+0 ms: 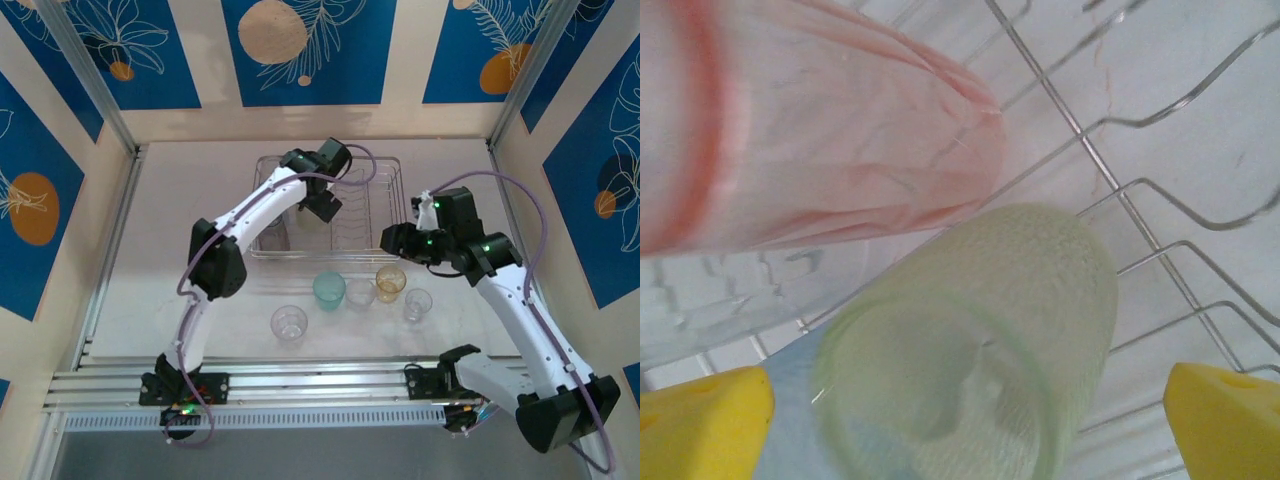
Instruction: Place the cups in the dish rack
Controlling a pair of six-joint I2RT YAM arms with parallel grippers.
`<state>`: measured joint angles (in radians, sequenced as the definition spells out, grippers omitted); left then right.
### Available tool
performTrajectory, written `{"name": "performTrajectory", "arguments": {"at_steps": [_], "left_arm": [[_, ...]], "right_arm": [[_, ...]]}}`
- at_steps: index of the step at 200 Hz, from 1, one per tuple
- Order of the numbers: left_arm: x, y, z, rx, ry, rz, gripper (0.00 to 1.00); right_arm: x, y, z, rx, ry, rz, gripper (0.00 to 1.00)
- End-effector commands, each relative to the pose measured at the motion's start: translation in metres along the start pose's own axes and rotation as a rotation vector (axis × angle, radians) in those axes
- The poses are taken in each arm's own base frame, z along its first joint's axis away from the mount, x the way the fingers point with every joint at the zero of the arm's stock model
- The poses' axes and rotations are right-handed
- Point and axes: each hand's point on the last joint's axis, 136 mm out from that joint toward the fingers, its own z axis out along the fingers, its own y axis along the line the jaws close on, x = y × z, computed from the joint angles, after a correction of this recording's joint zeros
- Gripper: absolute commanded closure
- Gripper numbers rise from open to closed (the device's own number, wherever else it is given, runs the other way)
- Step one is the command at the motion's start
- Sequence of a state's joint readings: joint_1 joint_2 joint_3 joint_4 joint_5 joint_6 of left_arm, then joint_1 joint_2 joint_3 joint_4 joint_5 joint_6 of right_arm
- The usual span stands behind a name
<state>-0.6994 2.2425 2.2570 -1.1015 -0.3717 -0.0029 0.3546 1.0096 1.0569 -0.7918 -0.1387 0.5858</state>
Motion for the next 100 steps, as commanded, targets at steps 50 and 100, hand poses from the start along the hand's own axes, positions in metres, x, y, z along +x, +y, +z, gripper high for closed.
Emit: {"name": "performTrajectory", "arguments": {"at_steps": [50,100], "left_arm": [[0.015,0.050,-0.150,0.047,-0.498,-0.288,0.00],[0.117,0.067,-0.165,0.012,-0.690,-0.468,0.01]], "right_arm": [[0.069,0.050,0.053,0.061,0.193,-0.176,0.63],[0.124,0.080,0.098,0.125,0.375,-0.310,0.60]]}}
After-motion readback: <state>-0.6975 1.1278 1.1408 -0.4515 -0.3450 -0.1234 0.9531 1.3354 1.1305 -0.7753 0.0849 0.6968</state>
